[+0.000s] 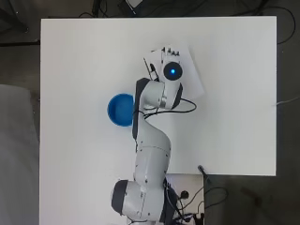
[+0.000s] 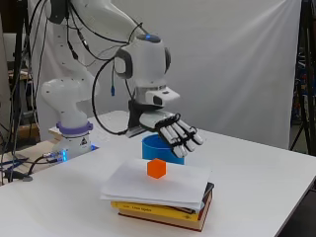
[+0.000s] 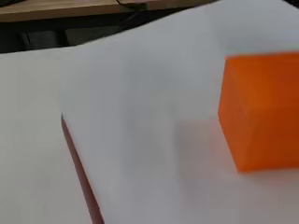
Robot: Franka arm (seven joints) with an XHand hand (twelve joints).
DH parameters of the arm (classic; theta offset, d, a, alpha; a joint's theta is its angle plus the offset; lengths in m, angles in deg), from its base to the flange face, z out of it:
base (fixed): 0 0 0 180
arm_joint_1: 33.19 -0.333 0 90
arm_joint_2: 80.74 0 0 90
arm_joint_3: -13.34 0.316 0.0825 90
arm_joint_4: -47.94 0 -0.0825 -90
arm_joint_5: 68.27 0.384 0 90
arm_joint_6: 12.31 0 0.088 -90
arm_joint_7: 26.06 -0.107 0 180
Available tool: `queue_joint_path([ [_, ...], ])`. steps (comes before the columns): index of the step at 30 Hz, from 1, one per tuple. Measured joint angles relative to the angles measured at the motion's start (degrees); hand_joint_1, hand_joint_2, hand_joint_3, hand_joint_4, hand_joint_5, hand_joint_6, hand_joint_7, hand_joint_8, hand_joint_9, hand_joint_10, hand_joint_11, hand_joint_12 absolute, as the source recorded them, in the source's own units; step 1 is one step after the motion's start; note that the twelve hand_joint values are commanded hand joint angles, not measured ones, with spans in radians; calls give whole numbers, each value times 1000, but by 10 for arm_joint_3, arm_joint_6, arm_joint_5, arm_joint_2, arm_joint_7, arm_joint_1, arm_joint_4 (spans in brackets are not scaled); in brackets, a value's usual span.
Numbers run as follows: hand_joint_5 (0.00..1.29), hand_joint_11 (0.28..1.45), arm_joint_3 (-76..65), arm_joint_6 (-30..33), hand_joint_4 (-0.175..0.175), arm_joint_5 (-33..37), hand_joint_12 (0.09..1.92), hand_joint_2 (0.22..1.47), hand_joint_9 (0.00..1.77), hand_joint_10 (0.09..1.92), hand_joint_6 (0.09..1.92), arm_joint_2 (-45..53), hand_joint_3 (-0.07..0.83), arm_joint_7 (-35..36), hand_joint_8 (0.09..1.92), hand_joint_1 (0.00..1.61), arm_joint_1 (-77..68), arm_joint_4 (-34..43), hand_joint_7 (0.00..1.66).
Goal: Teleoperate dual arm-hand system to pick and place objects
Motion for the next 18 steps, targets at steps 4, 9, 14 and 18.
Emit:
queue_joint_path([
  [4, 321, 568, -13, 73, 10, 16, 87, 1030, 613, 87, 87, -18, -10, 127, 87, 343, 4, -111, 486],
  [9, 276, 578, -48, 88, 2, -8, 87, 1044, 579, 87, 87, -5, -1, 138, 87, 355, -20, -136, 465],
  [14, 325, 546, -156, 76, 22, 4, 87, 1036, 573, 87, 87, -15, -3, 28, 87, 375, -96, -123, 480],
  [18, 355, 536, -351, 58, 39, 51, 87, 1039, 571, 87, 87, 24, -1, 21, 87, 372, -268, -108, 492],
])
